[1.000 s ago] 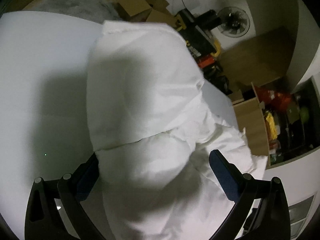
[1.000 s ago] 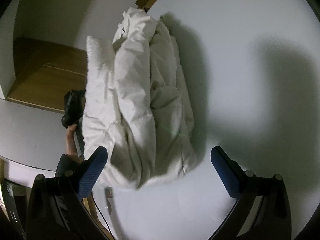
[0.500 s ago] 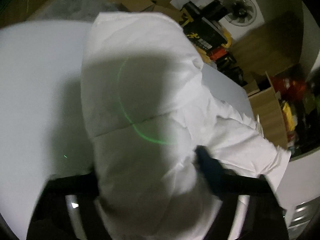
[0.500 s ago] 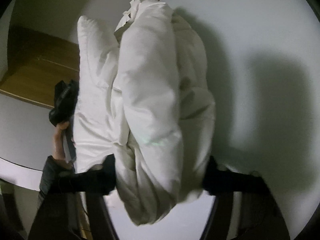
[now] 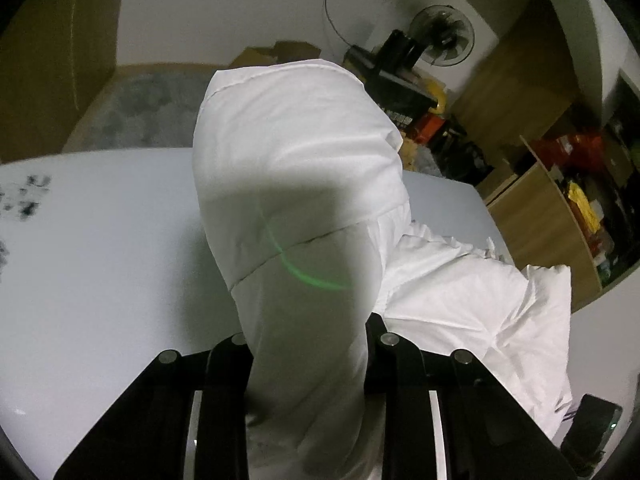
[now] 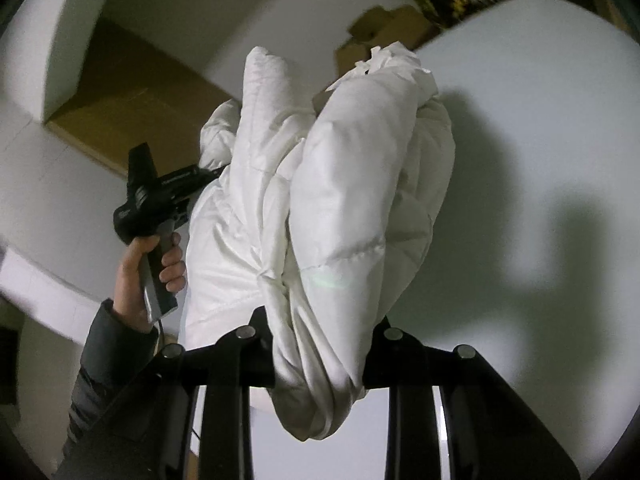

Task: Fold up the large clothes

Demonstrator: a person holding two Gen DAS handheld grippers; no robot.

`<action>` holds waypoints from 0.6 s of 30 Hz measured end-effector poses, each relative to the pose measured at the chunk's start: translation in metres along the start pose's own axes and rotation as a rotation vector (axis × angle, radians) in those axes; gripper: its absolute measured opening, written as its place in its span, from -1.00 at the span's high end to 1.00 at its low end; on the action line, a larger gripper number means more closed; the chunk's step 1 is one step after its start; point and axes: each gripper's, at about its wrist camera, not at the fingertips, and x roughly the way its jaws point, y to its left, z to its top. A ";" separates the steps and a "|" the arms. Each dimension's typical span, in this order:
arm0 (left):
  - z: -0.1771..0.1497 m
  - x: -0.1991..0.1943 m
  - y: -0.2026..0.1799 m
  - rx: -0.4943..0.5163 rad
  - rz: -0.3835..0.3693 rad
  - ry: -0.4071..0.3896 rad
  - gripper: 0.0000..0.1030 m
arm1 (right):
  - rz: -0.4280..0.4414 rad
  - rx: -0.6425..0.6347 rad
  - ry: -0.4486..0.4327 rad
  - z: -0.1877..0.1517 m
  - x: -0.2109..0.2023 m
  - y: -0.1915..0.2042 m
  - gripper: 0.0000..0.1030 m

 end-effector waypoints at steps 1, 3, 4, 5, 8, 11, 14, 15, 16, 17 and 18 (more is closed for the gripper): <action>-0.009 -0.013 0.002 0.003 0.010 -0.004 0.48 | 0.012 -0.013 0.003 -0.003 0.001 0.002 0.47; -0.025 -0.029 0.004 0.008 0.021 -0.006 0.48 | 0.028 -0.025 0.016 -0.009 0.006 0.000 0.47; -0.031 -0.034 0.003 0.008 0.026 -0.006 0.48 | 0.034 -0.032 0.027 -0.014 0.010 -0.001 0.47; -0.045 -0.040 0.008 0.007 0.035 -0.001 0.48 | 0.038 -0.036 0.036 -0.014 0.006 0.002 0.47; -0.079 -0.049 0.020 0.002 0.051 0.012 0.48 | 0.037 -0.044 0.077 -0.020 0.002 0.009 0.47; -0.111 -0.046 0.037 -0.018 0.050 0.020 0.48 | 0.033 -0.037 0.135 -0.021 0.003 0.009 0.47; -0.139 -0.030 0.056 -0.046 0.062 0.040 0.47 | 0.019 -0.027 0.168 -0.008 0.010 0.010 0.46; -0.147 -0.024 0.062 -0.061 0.059 0.045 0.46 | 0.008 -0.017 0.178 -0.016 0.017 0.005 0.46; -0.153 -0.019 0.067 -0.079 0.051 0.047 0.46 | 0.004 -0.008 0.184 -0.021 0.023 0.002 0.42; -0.160 -0.015 0.072 -0.087 0.046 0.028 0.45 | 0.007 0.002 0.181 -0.024 0.028 0.000 0.40; -0.163 -0.015 0.072 -0.073 0.051 0.014 0.45 | 0.002 0.005 0.170 -0.027 0.031 -0.001 0.35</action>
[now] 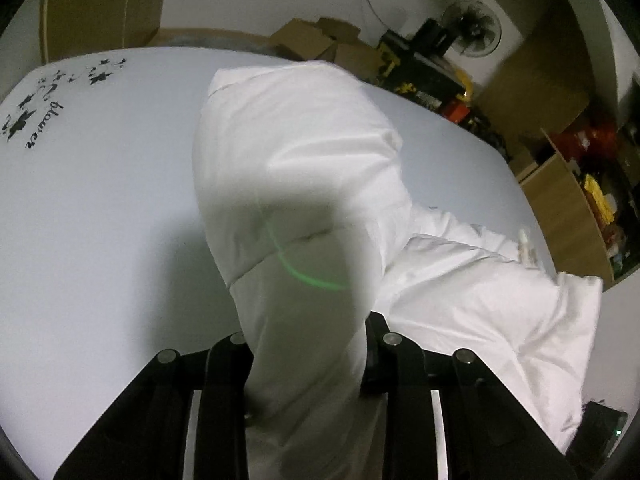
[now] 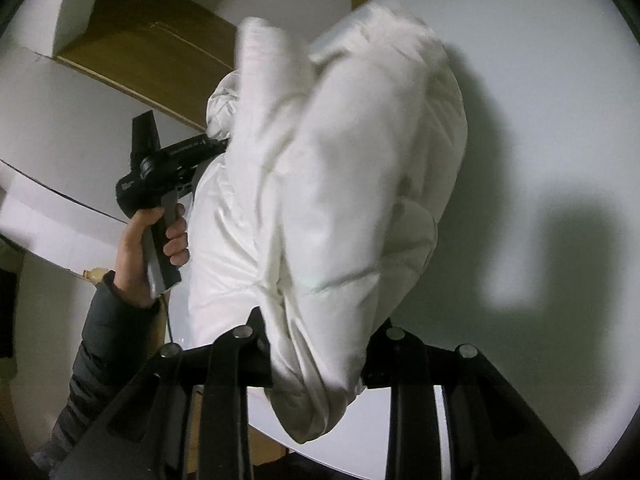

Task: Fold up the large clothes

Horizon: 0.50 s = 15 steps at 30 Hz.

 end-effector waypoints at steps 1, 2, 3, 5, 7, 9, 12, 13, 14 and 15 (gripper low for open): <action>-0.001 0.001 -0.001 0.011 0.008 -0.010 0.45 | -0.010 -0.009 -0.010 0.001 0.002 0.001 0.28; -0.003 0.000 -0.004 0.019 0.025 -0.019 0.44 | -0.020 -0.009 -0.022 0.000 0.001 0.000 0.22; -0.003 0.001 -0.005 0.026 0.038 -0.021 0.40 | -0.029 0.014 -0.031 -0.004 -0.002 -0.004 0.05; -0.001 0.000 -0.005 0.020 0.045 -0.016 0.32 | -0.068 0.064 -0.044 -0.012 -0.005 -0.009 -0.44; 0.000 -0.008 0.003 -0.041 0.034 -0.001 0.03 | -0.093 0.090 -0.104 -0.024 -0.019 -0.005 -0.84; -0.004 -0.036 0.009 -0.107 0.028 -0.050 -0.78 | -0.112 0.073 -0.154 -0.026 -0.033 0.000 -0.85; -0.014 -0.105 -0.009 -0.049 0.103 -0.206 -0.99 | -0.189 -0.019 -0.256 -0.017 -0.072 0.017 -0.87; -0.021 -0.129 -0.020 -0.025 0.149 -0.252 -0.99 | -0.213 -0.082 -0.296 -0.016 -0.087 0.029 -0.89; -0.032 -0.156 -0.032 -0.004 0.206 -0.296 -0.99 | -0.229 -0.137 -0.321 -0.016 -0.095 0.042 -0.90; -0.045 -0.180 -0.044 0.014 0.262 -0.331 -0.99 | -0.259 -0.210 -0.347 -0.018 -0.108 0.057 -0.95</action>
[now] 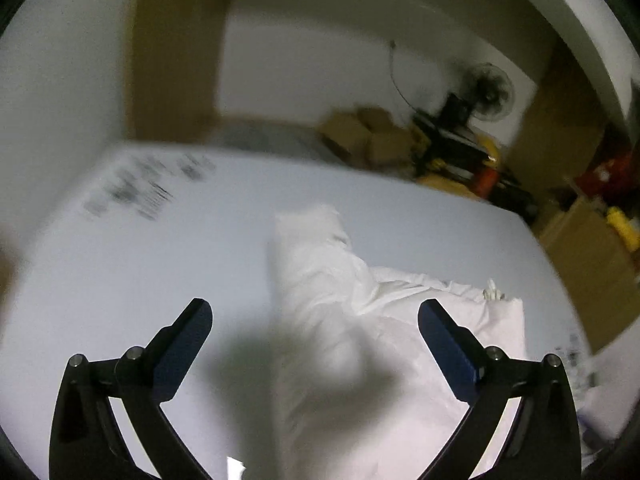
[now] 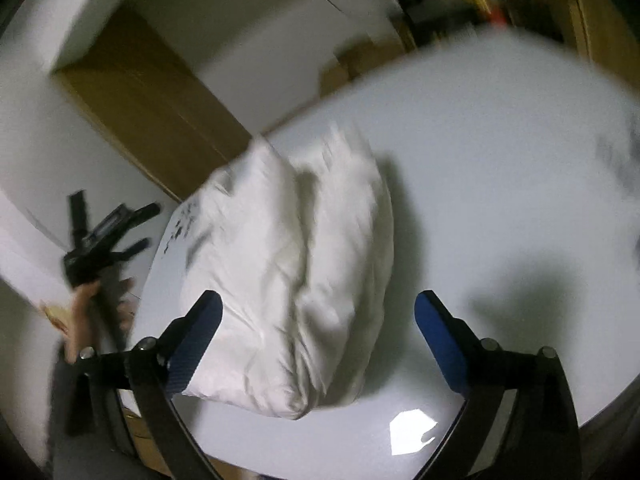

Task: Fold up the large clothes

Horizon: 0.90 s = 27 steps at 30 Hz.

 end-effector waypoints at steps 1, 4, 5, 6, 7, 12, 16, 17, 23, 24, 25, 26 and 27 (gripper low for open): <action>-0.008 -0.031 -0.005 0.017 0.042 -0.043 -0.99 | -0.020 -0.054 -0.027 0.002 -0.013 0.007 -0.99; -0.043 -0.096 -0.017 0.023 0.103 -0.143 -0.99 | -0.084 -0.216 -0.129 -0.002 -0.045 0.043 -0.99; -0.062 -0.117 -0.021 0.013 0.116 -0.163 -0.99 | -0.101 -0.247 -0.147 -0.007 -0.052 0.049 -0.99; -0.074 -0.127 -0.021 -0.001 0.133 -0.161 -0.99 | -0.118 -0.278 -0.162 -0.013 -0.057 0.059 -0.99; -0.090 -0.135 -0.023 -0.026 0.164 -0.145 -0.99 | -0.136 -0.304 -0.166 -0.024 -0.064 0.073 -1.00; -0.157 -0.159 -0.041 -0.038 0.243 -0.126 -0.99 | -0.222 -0.437 -0.146 -0.051 -0.067 0.078 -1.00; -0.180 -0.164 -0.043 -0.014 0.286 -0.138 -0.99 | -0.272 -0.502 -0.179 -0.071 -0.066 0.081 -1.00; -0.184 -0.164 -0.045 -0.008 0.290 -0.132 -0.99 | -0.270 -0.507 -0.181 -0.071 -0.068 0.084 -1.00; -0.192 -0.154 -0.045 0.003 0.313 -0.110 -0.99 | -0.265 -0.511 -0.150 -0.083 -0.070 0.091 -1.00; -0.194 -0.153 -0.045 -0.002 0.312 -0.104 -0.99 | -0.274 -0.507 -0.147 -0.083 -0.070 0.091 -1.00; -0.194 -0.153 -0.044 -0.008 0.307 -0.100 -0.99 | -0.273 -0.498 -0.140 -0.083 -0.069 0.090 -1.00; -0.193 -0.150 -0.043 -0.012 0.300 -0.094 -0.99 | -0.258 -0.488 -0.128 -0.083 -0.068 0.089 -1.00; -0.193 -0.150 -0.042 -0.017 0.298 -0.087 -0.99 | -0.245 -0.481 -0.115 -0.084 -0.068 0.088 -1.00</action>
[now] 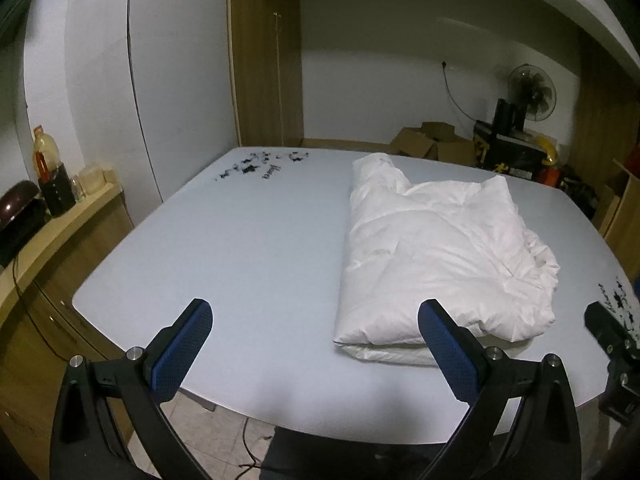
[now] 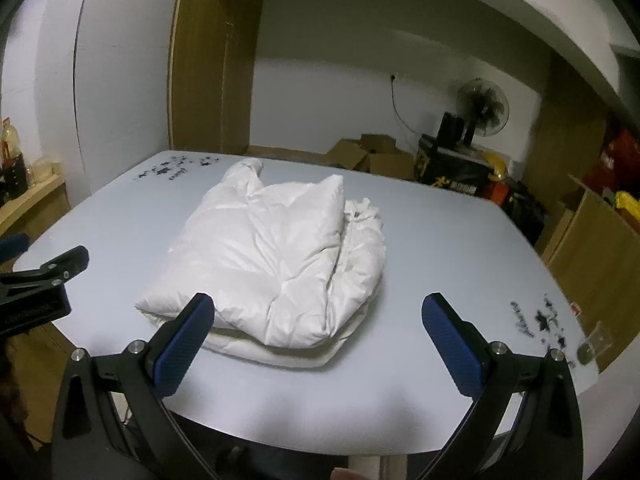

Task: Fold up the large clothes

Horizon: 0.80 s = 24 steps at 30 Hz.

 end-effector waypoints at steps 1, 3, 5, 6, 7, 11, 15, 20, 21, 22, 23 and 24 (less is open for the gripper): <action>0.000 0.000 0.001 -0.002 -0.001 0.006 -0.99 | 0.013 0.006 0.010 -0.001 0.001 0.000 -1.00; -0.001 0.002 0.002 -0.005 -0.005 0.011 -0.99 | 0.026 0.005 0.014 -0.003 0.001 0.003 -1.00; -0.002 0.002 0.001 -0.004 -0.005 0.013 -0.99 | 0.019 -0.004 0.010 -0.004 0.001 0.006 -1.00; -0.002 0.002 0.000 -0.002 -0.005 0.012 -0.99 | 0.019 -0.007 0.008 -0.004 0.000 0.007 -1.00; -0.002 0.001 -0.001 0.003 -0.005 0.012 -0.99 | 0.019 -0.012 0.007 -0.005 0.000 0.008 -1.00; -0.004 0.000 -0.005 0.024 0.000 0.011 -0.99 | 0.023 -0.019 0.009 -0.007 -0.002 0.012 -1.00; -0.005 0.000 -0.008 0.039 0.009 0.012 -0.99 | 0.023 -0.021 0.014 -0.008 -0.002 0.015 -1.00; -0.006 0.001 -0.008 0.046 0.014 0.018 -0.99 | 0.043 -0.032 0.011 -0.009 -0.004 0.021 -1.00; -0.006 0.001 -0.008 0.047 0.014 0.019 -0.99 | 0.043 -0.034 0.011 -0.009 -0.004 0.021 -1.00; -0.006 0.002 -0.009 0.049 0.012 0.022 -0.99 | 0.046 -0.036 0.012 -0.009 -0.004 0.020 -1.00; -0.006 0.002 -0.009 0.050 0.010 0.024 -0.99 | 0.049 -0.035 0.014 -0.010 -0.004 0.020 -1.00; -0.006 0.003 -0.009 0.051 0.006 0.026 -0.99 | 0.051 -0.033 0.015 -0.010 -0.004 0.021 -1.00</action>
